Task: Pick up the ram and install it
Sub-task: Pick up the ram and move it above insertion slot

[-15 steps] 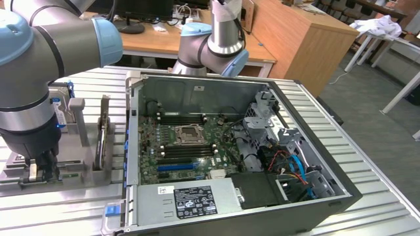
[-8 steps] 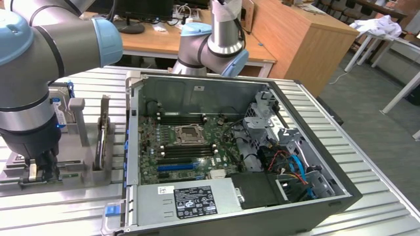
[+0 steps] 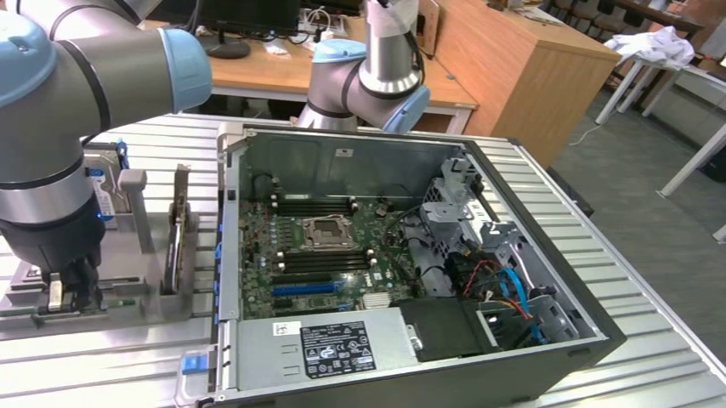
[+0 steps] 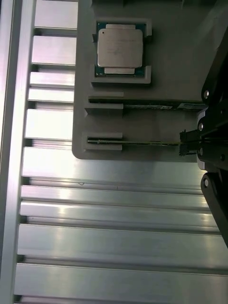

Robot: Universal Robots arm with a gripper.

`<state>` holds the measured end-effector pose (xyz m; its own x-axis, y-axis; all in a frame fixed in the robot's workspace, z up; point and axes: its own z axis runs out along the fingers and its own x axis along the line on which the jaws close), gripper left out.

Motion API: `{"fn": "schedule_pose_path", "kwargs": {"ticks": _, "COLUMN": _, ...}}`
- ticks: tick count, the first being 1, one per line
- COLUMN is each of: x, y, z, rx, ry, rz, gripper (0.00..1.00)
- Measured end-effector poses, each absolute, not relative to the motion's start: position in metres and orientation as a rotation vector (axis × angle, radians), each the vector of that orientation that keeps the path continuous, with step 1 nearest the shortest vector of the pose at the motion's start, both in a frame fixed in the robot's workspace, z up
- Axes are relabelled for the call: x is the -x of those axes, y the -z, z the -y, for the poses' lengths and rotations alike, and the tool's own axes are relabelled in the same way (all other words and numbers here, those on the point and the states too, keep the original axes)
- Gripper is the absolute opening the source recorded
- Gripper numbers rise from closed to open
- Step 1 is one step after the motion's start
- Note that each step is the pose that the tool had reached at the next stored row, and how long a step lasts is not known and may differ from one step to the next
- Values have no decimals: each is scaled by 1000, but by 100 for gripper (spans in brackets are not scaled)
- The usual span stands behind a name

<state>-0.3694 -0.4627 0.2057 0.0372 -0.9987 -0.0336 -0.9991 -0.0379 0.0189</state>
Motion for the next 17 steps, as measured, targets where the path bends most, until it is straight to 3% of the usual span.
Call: {"fn": "schedule_pose_path", "kwargs": {"ticks": 17, "x": 369, "y": -224, "z": 463, "rx": 2256, "ry": -58, "rz": -2172, "gripper": 12}}
